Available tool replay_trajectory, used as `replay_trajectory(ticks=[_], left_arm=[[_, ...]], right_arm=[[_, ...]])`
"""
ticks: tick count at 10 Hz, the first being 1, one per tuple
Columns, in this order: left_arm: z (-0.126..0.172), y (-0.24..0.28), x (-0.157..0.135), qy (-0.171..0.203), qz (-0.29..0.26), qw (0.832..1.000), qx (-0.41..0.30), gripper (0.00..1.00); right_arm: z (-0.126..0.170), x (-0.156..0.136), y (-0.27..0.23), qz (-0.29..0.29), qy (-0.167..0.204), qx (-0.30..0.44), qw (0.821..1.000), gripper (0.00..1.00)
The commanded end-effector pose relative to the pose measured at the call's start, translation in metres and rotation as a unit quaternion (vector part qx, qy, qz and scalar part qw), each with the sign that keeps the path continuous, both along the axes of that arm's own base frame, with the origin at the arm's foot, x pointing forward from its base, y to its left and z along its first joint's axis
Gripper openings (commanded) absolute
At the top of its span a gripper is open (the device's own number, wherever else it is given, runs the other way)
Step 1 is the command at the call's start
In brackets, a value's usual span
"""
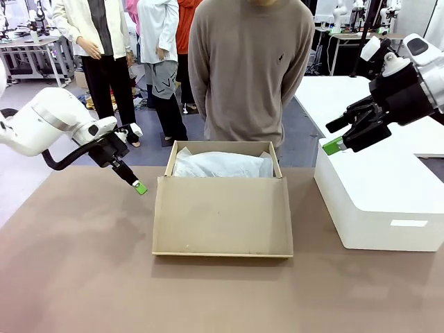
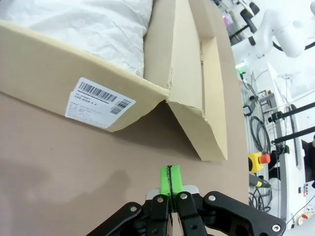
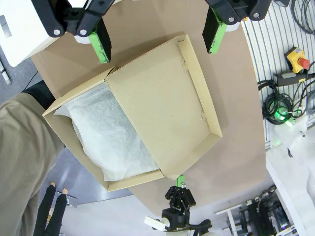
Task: Pack the shoes into the box.
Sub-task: Close the Shoes Box.
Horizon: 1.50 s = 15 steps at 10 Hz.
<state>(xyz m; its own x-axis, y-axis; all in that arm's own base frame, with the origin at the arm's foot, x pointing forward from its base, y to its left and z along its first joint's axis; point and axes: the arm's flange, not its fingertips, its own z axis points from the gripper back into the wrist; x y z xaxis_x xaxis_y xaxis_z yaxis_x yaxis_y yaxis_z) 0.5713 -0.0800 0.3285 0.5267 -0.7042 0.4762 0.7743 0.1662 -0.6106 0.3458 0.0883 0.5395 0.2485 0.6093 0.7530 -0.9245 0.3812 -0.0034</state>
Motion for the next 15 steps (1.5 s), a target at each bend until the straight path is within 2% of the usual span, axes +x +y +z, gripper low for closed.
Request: replay_trajectory(ticks=[1,8,15], left_arm=[[-0.003,-0.003,0.007,0.008,-0.025,1.0,0.005,0.0],[-0.029,-0.025,0.006,0.035,-0.053,0.998,-0.011,0.0],[-0.046,-0.039,0.004,0.043,-0.05,0.998,-0.018,0.0]], right_arm=[[-0.001,0.004,0.001,0.011,-0.012,0.014,1.0,1.0],[-0.001,0.004,0.001,0.011,-0.012,0.014,1.0,1.0],[-0.001,0.004,0.001,0.011,-0.012,0.014,1.0,1.0]])
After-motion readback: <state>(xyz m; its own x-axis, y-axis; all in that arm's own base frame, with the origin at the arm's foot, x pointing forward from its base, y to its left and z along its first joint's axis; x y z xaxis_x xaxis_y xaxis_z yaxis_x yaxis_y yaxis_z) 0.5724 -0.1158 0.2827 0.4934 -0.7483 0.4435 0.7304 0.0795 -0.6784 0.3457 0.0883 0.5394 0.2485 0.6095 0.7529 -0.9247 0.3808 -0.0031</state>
